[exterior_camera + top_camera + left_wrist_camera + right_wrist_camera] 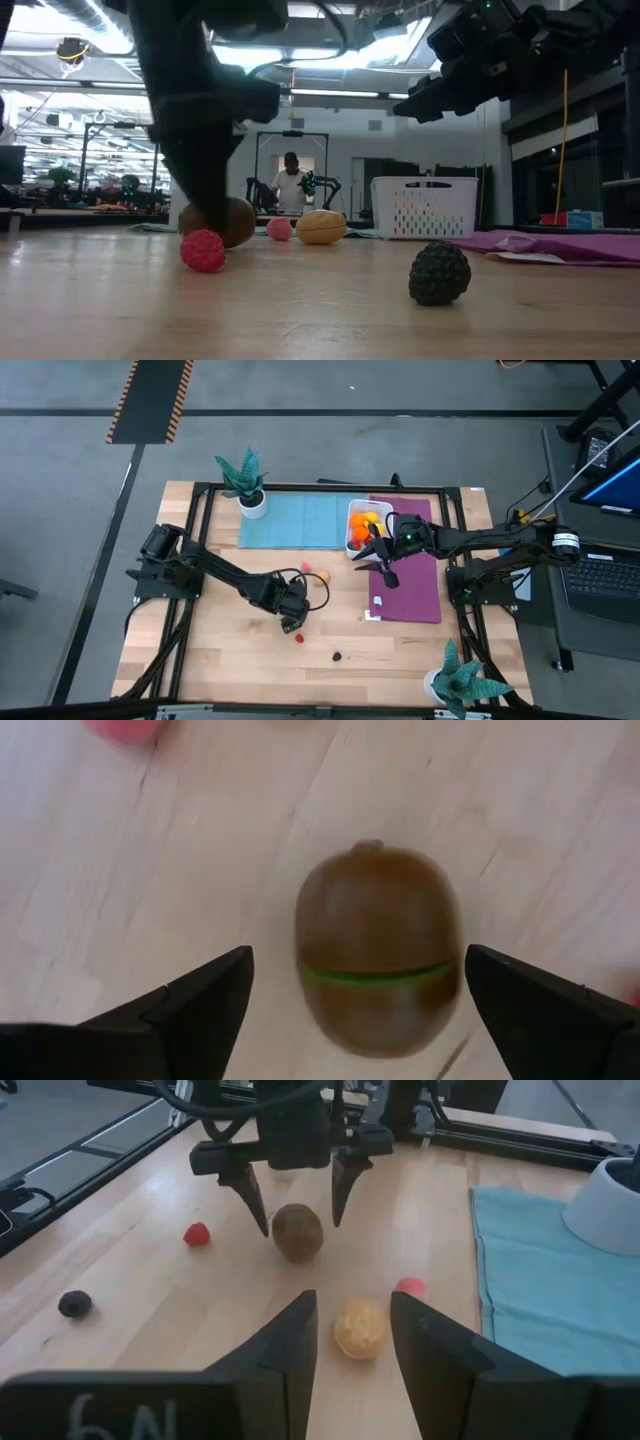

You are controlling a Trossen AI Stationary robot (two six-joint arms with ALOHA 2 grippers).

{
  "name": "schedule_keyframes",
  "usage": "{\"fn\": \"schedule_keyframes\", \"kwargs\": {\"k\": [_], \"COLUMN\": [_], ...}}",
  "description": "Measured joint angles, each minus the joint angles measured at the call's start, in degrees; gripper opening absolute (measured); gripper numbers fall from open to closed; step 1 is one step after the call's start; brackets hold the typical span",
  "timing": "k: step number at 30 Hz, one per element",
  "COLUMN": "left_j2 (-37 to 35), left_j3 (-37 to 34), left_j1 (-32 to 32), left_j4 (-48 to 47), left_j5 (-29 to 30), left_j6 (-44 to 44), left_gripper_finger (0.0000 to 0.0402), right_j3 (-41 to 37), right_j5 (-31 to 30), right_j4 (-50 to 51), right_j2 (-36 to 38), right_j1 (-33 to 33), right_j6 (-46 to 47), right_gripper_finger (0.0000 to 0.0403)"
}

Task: Pick and placing Produce into tupperware
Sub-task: Put the brown kiwi into the white container

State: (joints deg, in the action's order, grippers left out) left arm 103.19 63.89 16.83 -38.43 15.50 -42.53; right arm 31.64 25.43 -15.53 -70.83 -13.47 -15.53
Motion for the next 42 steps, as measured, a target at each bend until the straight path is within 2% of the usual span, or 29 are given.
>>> {"fn": "schedule_keyframes", "kwargs": {"k": [6,15,19,28,36,42], "left_j2": [3.34,3.73,3.79,3.9,3.33,-2.29], "left_j3": [0.09,0.23,0.21,0.19,0.03,-0.12], "left_j1": [-0.42,-1.47,-1.56,-1.64,-1.72,-3.03], "left_j4": [1.82,1.79,2.0,2.48,2.02,-1.65], "left_j5": [-0.45,-1.09,-1.11,-0.41,0.58,2.56], "left_j6": [2.65,2.69,2.32,2.2,2.88,9.35], "left_gripper_finger": [0.0354,0.0351,0.0329,0.0234,0.0234,0.0234], "right_j3": [0.0,0.0,0.0,0.0,0.0,0.02], "right_j5": [0.0,0.04,0.04,0.02,0.03,0.04], "right_j4": [-0.04,-0.15,-0.15,-0.13,0.02,-0.5], "right_j2": [0.0,0.02,0.01,0.02,0.02,0.04], "right_j1": [0.0,0.0,0.0,0.0,0.01,0.0], "right_j6": [0.02,0.0,0.02,0.02,0.02,0.02], "right_gripper_finger": [0.013,0.013,0.013,0.013,0.013,0.013]}}
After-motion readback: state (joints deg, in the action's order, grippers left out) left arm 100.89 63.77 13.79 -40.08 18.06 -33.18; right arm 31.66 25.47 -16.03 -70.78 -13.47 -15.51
